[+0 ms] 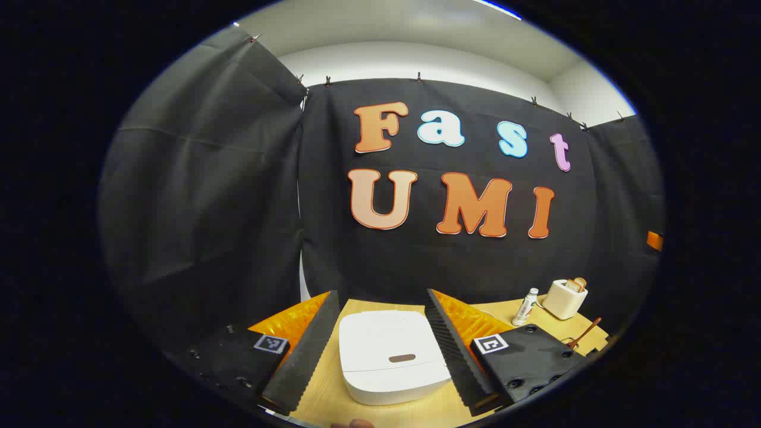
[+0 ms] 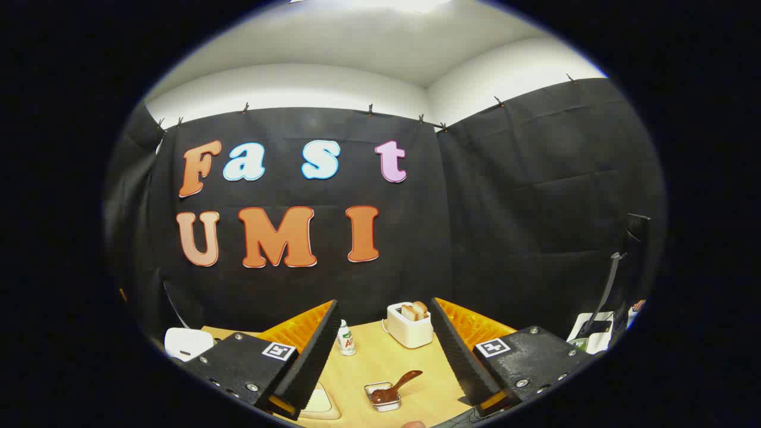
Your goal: Close the left gripper, press the button to open the rice cooker; take a wooden spoon from the chopstick holder with the right hand, scoop a spoonful of rice and pour it into the rice cooker, then put the wooden spoon back into the chopstick holder.
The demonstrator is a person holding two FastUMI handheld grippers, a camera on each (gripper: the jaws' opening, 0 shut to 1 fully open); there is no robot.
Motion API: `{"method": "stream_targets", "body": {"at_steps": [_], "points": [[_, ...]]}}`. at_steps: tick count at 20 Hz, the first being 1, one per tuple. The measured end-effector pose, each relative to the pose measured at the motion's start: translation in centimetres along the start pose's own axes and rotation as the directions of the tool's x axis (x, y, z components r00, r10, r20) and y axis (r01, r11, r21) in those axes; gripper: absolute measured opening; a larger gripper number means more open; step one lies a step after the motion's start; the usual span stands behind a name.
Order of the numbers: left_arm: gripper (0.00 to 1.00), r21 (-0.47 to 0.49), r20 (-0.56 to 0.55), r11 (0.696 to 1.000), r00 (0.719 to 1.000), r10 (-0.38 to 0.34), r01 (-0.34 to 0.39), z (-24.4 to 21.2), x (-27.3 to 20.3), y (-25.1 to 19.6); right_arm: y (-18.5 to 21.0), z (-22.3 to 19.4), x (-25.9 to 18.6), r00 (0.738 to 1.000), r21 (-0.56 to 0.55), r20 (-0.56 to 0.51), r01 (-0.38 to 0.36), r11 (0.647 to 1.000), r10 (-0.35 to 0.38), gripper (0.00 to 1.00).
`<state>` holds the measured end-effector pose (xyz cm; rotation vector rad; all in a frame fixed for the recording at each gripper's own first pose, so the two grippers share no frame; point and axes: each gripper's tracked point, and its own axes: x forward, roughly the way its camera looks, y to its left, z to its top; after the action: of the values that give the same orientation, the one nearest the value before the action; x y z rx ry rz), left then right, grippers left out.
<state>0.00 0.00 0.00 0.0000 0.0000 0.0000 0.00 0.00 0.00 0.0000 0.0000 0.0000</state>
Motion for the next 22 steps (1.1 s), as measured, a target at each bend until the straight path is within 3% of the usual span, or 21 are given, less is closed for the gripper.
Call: {"method": "stream_targets", "body": {"at_steps": [1, 7, 12, 16, 22], "points": [[0.98, -0.001, 0.009, 1.000, 1.000, 0.013, -0.013, 0.2, -0.4, 0.7, 0.0, 0.4, -0.6, 1.000, -0.014, 0.011, -0.003, 1.000, 0.003, 0.95], [0.98, -0.031, 0.090, 0.994, 0.990, 0.107, -0.105, 3.8, -5.3, 1.3, -1.2, 0.6, -1.1, 0.998, -0.031, -0.004, -0.060, 0.998, 0.060, 0.95], [0.97, -0.045, 0.126, 0.991, 0.983, 0.134, -0.130, 5.8, -8.2, -1.4, -1.5, -0.1, -1.3, 0.982, 0.023, -0.030, -0.184, 0.983, 0.185, 0.94], [0.97, -0.024, 0.129, 0.992, 0.984, 0.127, -0.124, 5.4, -10.2, -3.8, -3.3, -1.6, -0.8, 0.979, 0.019, -0.073, -0.188, 0.982, 0.189, 0.95], [0.98, -0.017, 0.070, 0.999, 0.996, 0.046, -0.045, 3.8, -8.0, -6.3, -5.1, -1.0, -1.4, 0.990, 0.010, -0.054, -0.128, 0.992, 0.128, 0.94]]}}
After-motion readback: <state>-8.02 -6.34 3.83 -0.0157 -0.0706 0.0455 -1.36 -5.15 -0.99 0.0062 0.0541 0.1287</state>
